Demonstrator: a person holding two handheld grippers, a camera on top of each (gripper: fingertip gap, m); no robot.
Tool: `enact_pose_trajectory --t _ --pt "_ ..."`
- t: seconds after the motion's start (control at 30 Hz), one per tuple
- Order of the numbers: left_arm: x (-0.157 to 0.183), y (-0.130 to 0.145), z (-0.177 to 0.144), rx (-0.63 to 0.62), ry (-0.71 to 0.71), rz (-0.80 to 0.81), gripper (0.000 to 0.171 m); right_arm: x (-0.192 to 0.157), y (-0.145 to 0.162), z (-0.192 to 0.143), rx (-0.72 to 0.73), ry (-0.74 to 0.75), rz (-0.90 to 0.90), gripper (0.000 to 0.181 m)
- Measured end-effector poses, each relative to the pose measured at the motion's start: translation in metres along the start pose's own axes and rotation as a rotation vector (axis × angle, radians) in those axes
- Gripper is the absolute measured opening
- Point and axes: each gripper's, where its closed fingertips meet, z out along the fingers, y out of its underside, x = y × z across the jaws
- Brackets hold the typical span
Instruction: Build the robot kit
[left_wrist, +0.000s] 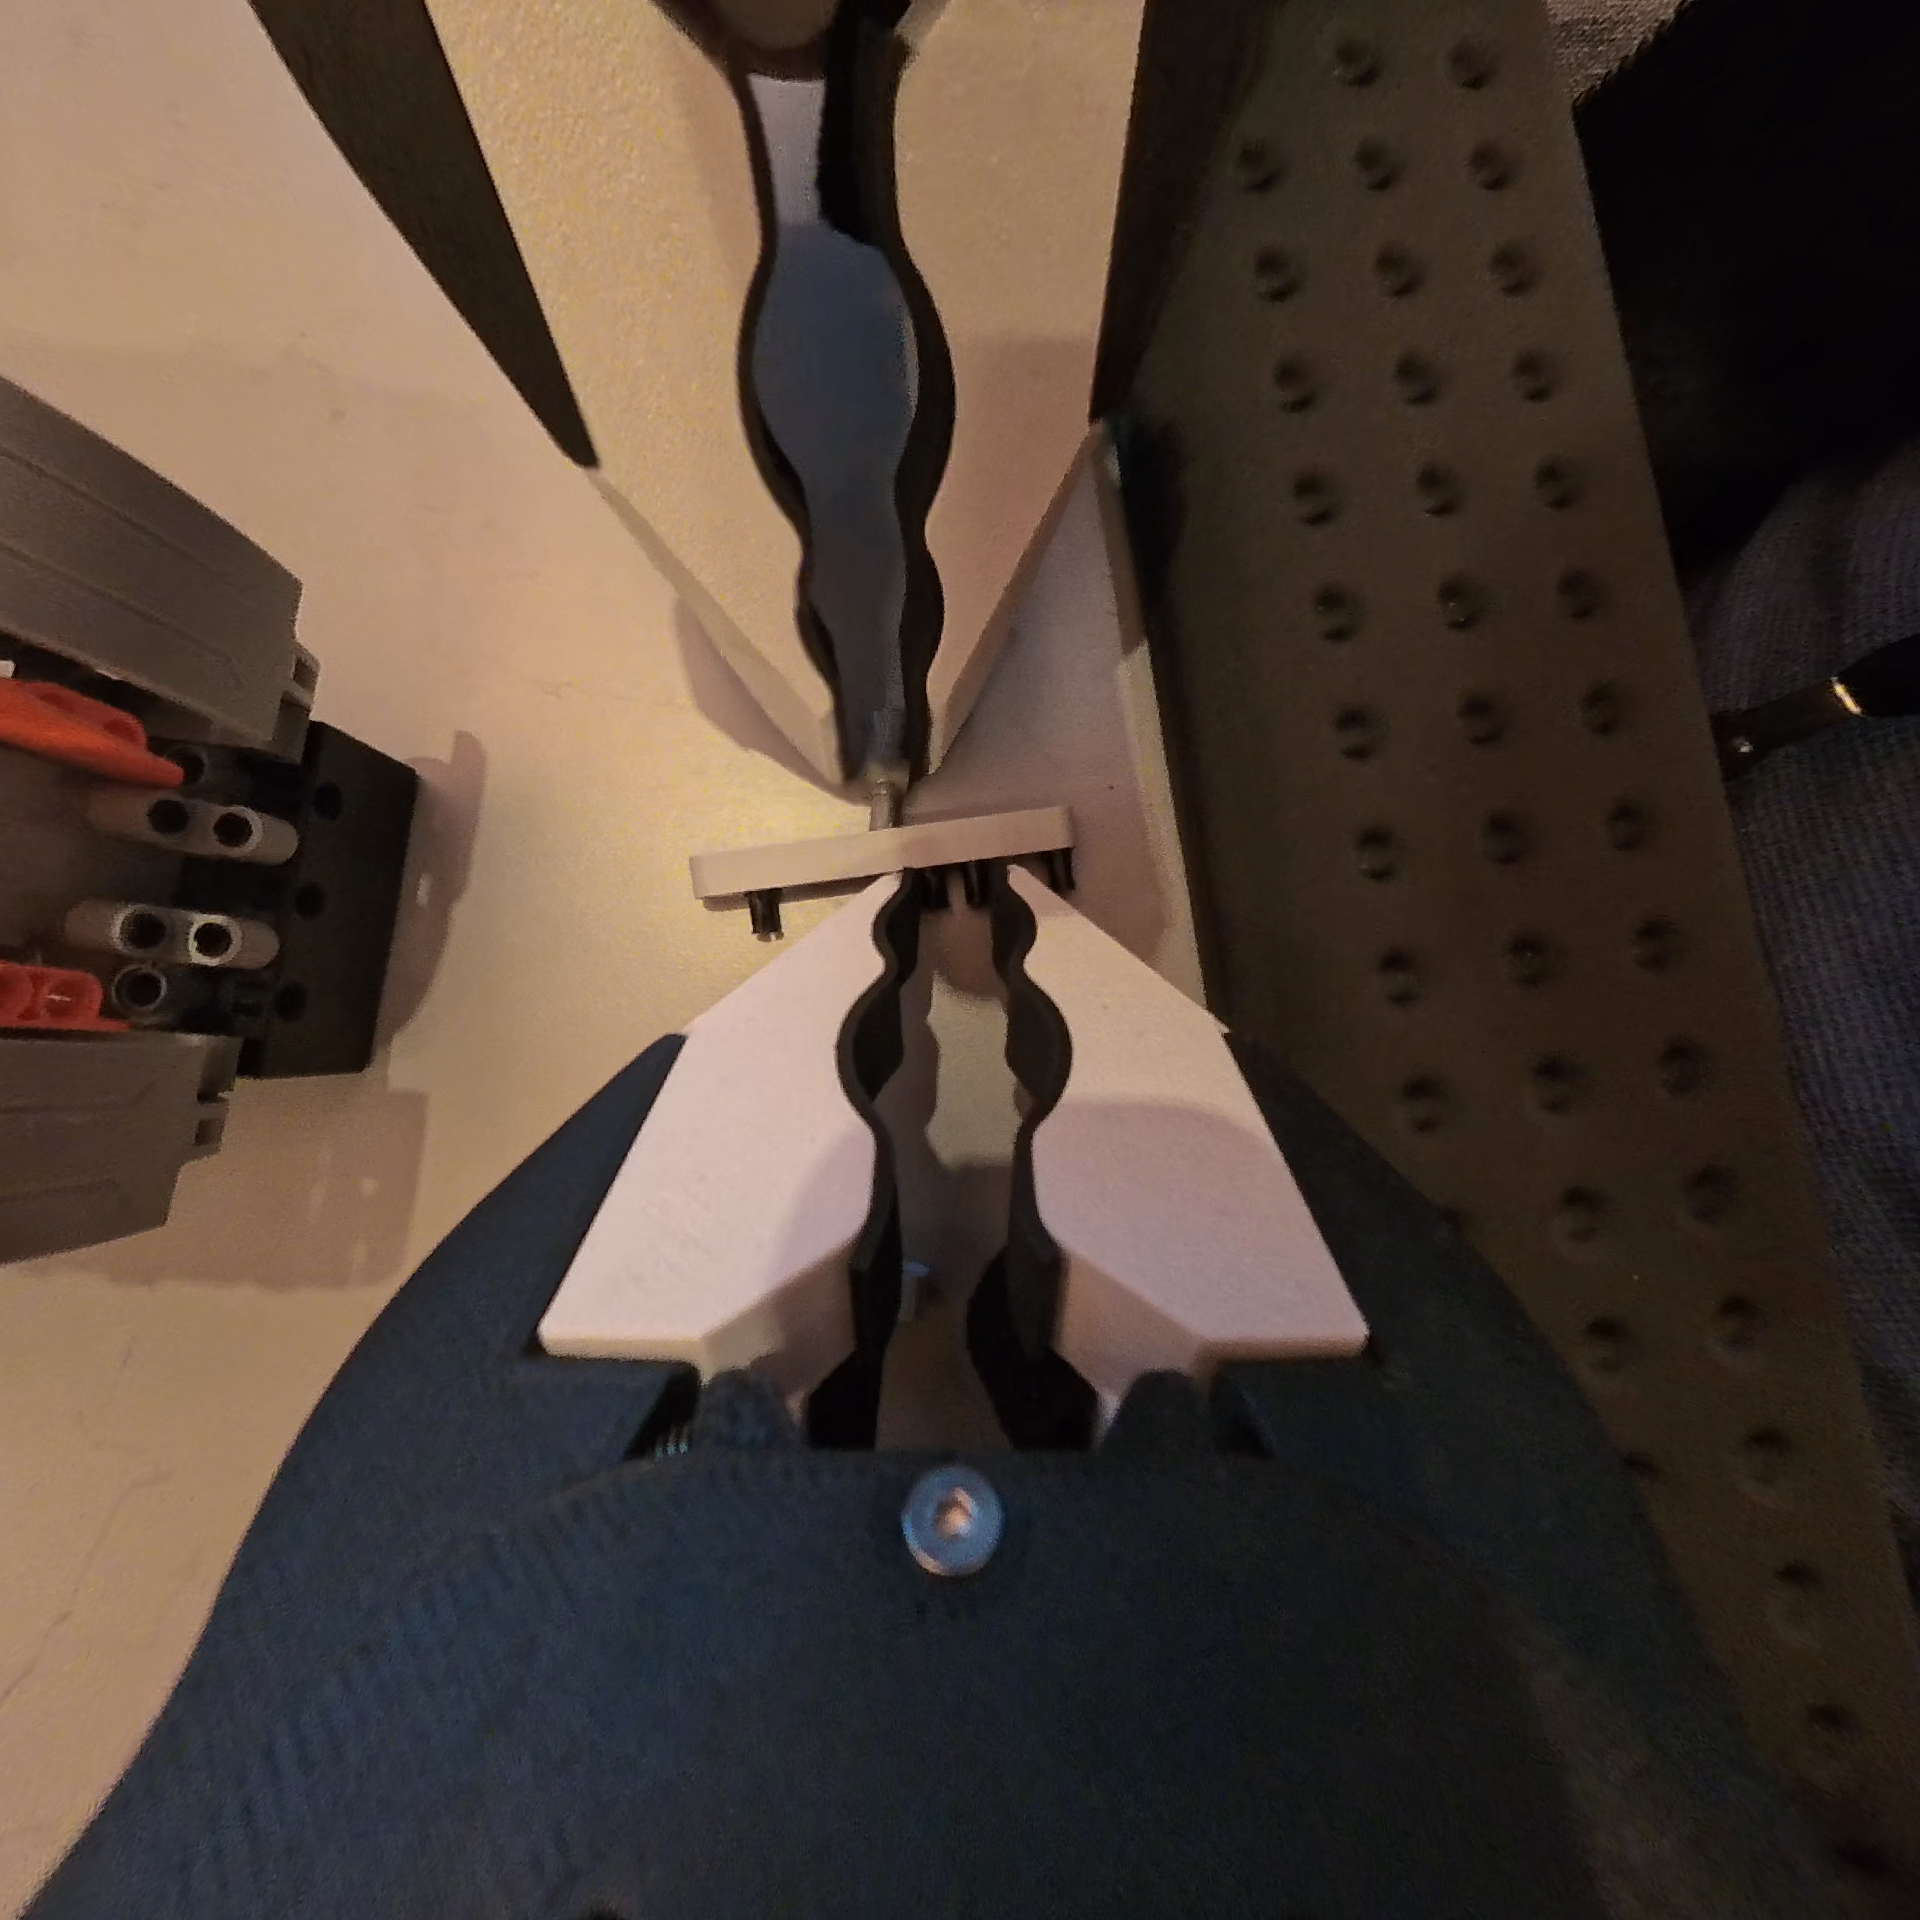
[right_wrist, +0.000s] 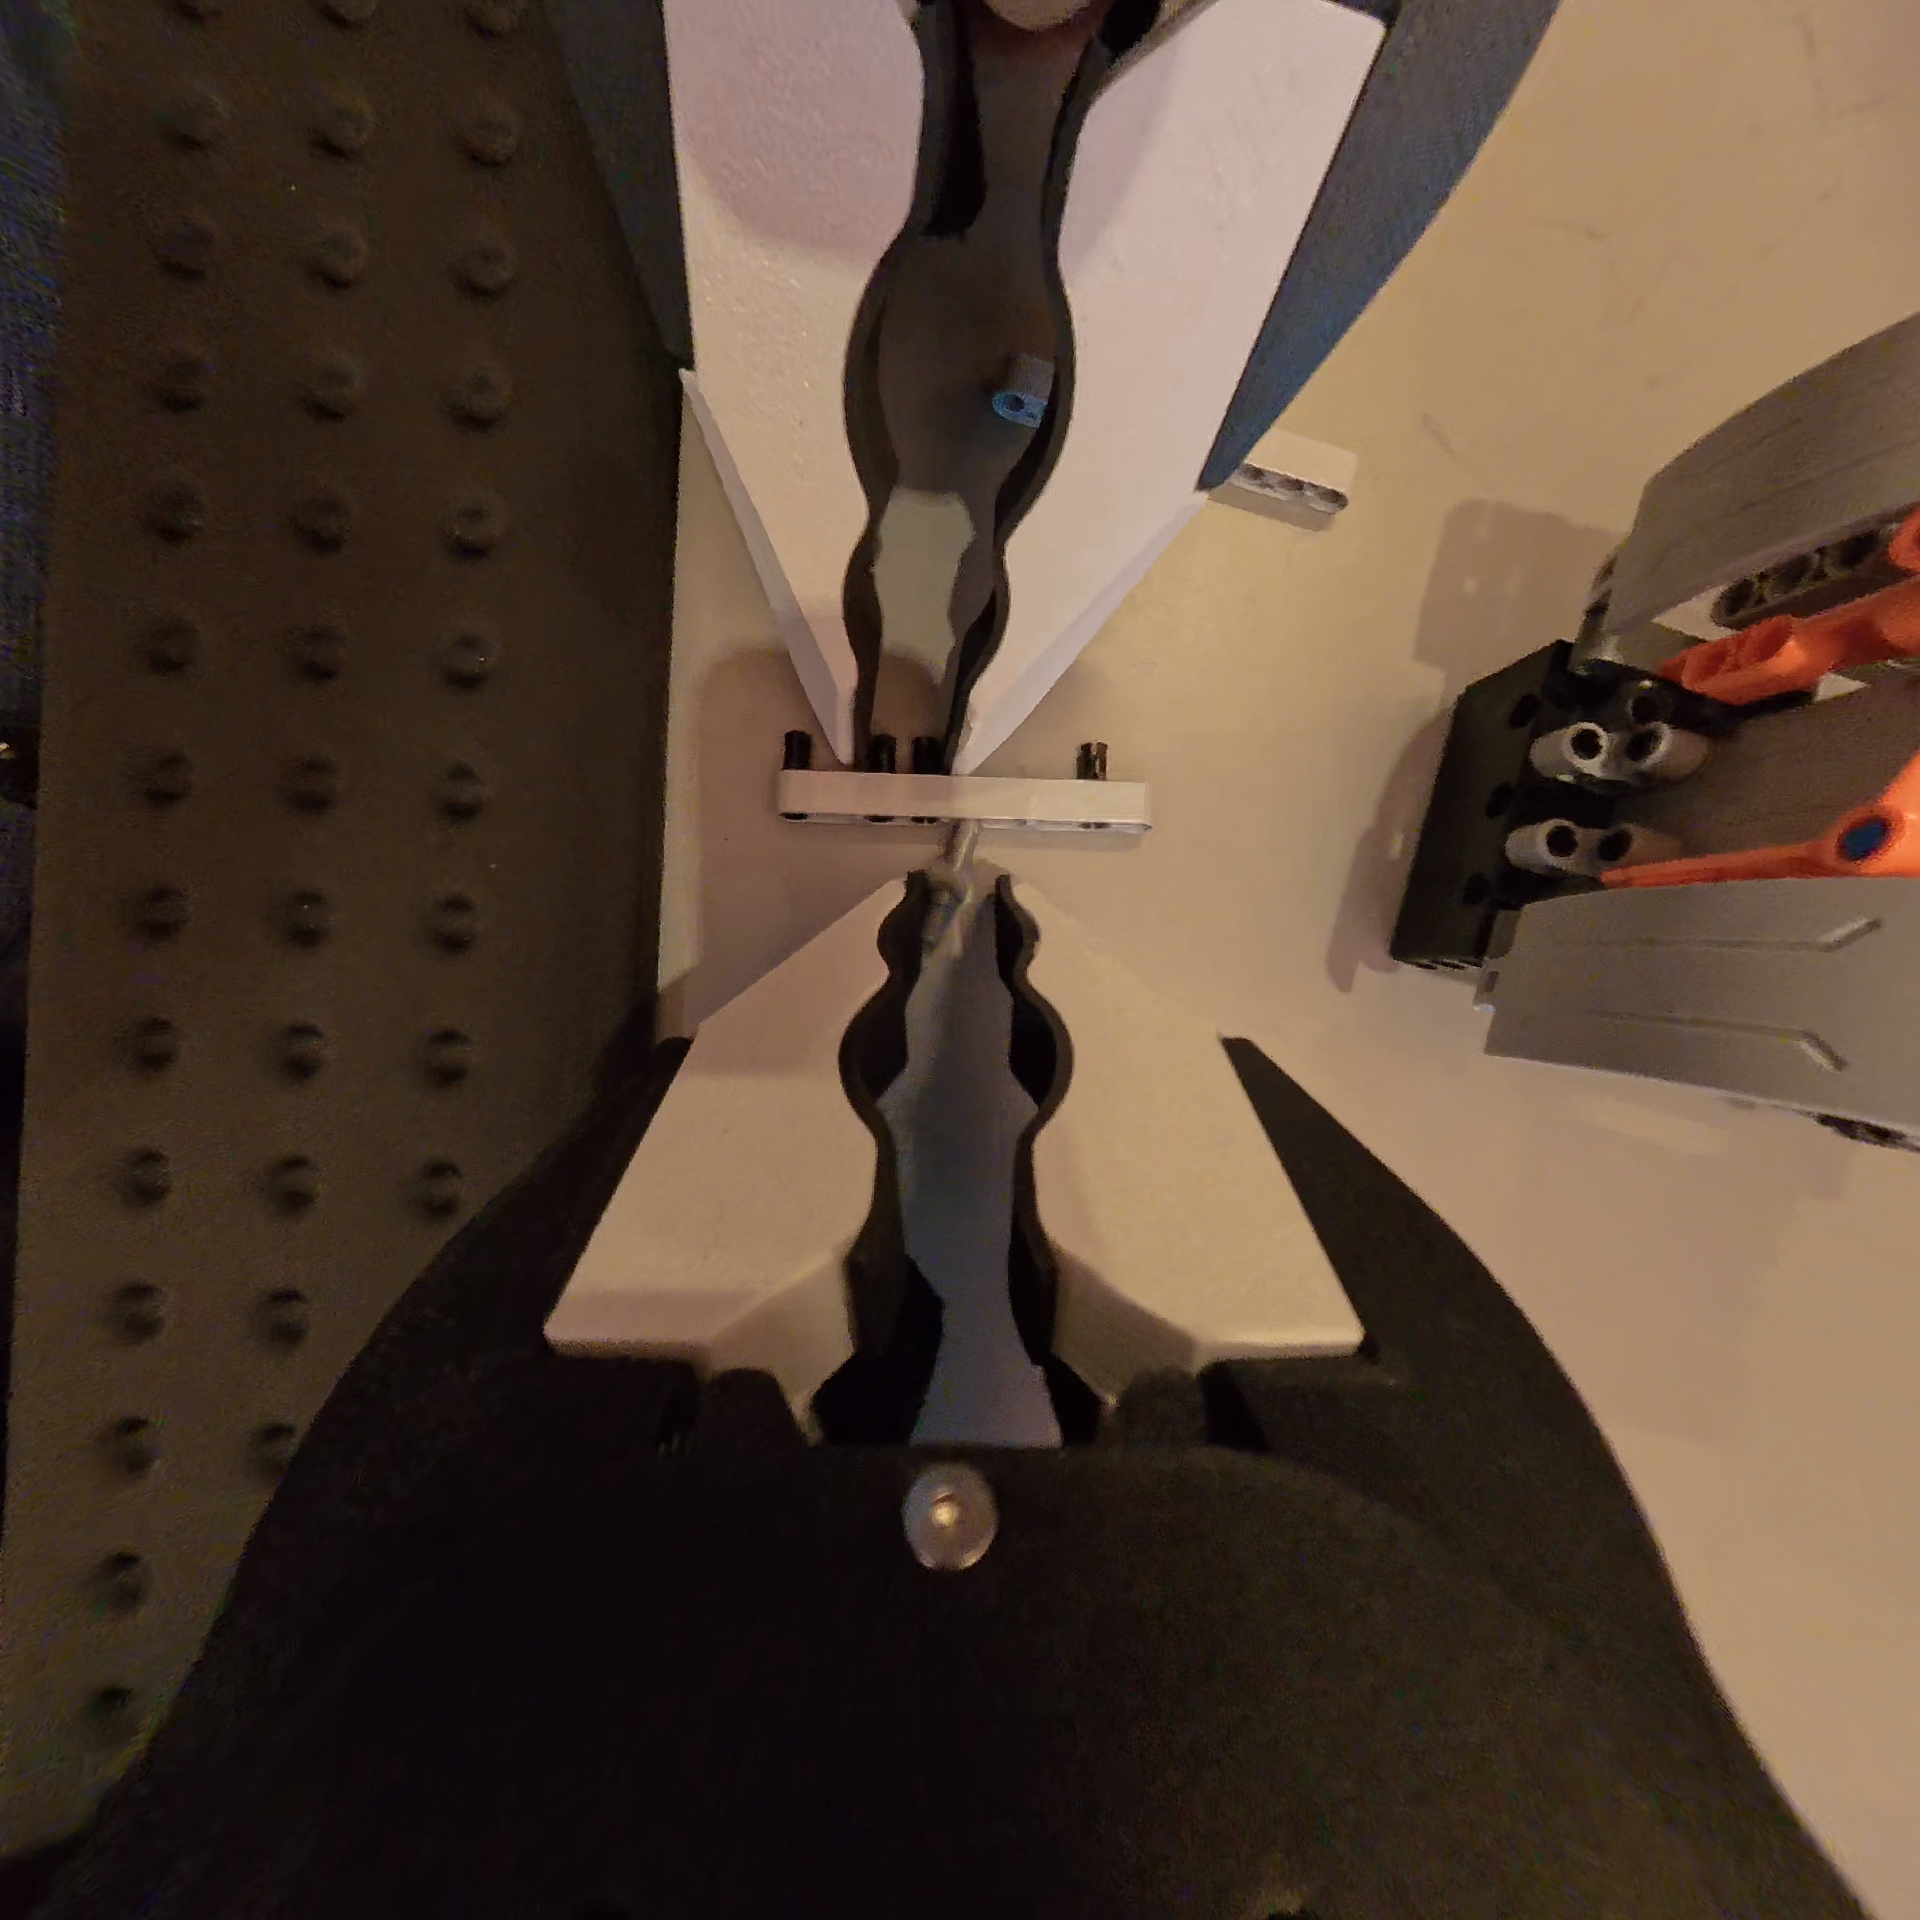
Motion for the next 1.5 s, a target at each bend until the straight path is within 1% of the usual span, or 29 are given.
enact_pose_trajectory --t 0.07,0.2,0.33,0.63,0.77,0.83,1.03,1.23,1.37,1.43,1.5 --pt "0.0007 0.0004 -0.0006 0.003 0.006 -0.008 0.014 0.0006 0.0001 -0.0009 0.007 0.008 0.006 0.009" --pt "-0.0015 0.0017 -0.0017 0.006 -0.005 -0.012 0.015 0.0010 0.0002 -0.0007 0.023 0.010 0.020 0.005" --pt "-0.0018 0.0020 -0.0018 0.012 -0.004 -0.016 0.011 -0.0003 -0.0011 -0.0008 0.038 -0.001 0.026 0.006" --pt "-0.0013 0.0017 -0.0018 0.015 0.001 -0.015 0.010 0.0011 -0.0019 -0.0009 0.049 0.003 0.036 0.006" --pt "-0.0006 0.0015 -0.0016 0.016 0.007 -0.015 0.010 0.0006 -0.0028 0.0000 0.055 -0.008 0.053 0.011" --pt "-0.0007 0.0014 -0.0016 0.018 0.008 -0.016 0.010 0.0006 -0.0037 -0.0003 0.065 -0.013 0.061 0.007" --pt "-0.0007 0.0020 -0.0020 0.017 0.010 -0.016 0.010 0.0003 -0.0035 -0.0002 0.067 -0.014 0.053 0.006" --pt "0.0000 0.0028 -0.0026 0.015 0.014 -0.014 0.010 0.0016 -0.0023 -0.0040 0.067 0.002 0.065 0.014" --pt "-0.0011 0.0037 -0.0035 0.012 0.009 -0.015 0.010 0.0002 -0.0020 -0.0048 0.055 0.014 0.096 0.014" --pt "-0.0012 0.0040 -0.0037 0.012 0.009 -0.016 0.010 -0.0002 0.0006 -0.0020 0.036 0.020 0.112 0.012" --pt "-0.0011 0.0040 -0.0037 0.011 0.010 -0.015 0.010 -0.0002 0.0021 -0.0007 0.027 0.029 0.110 0.005"
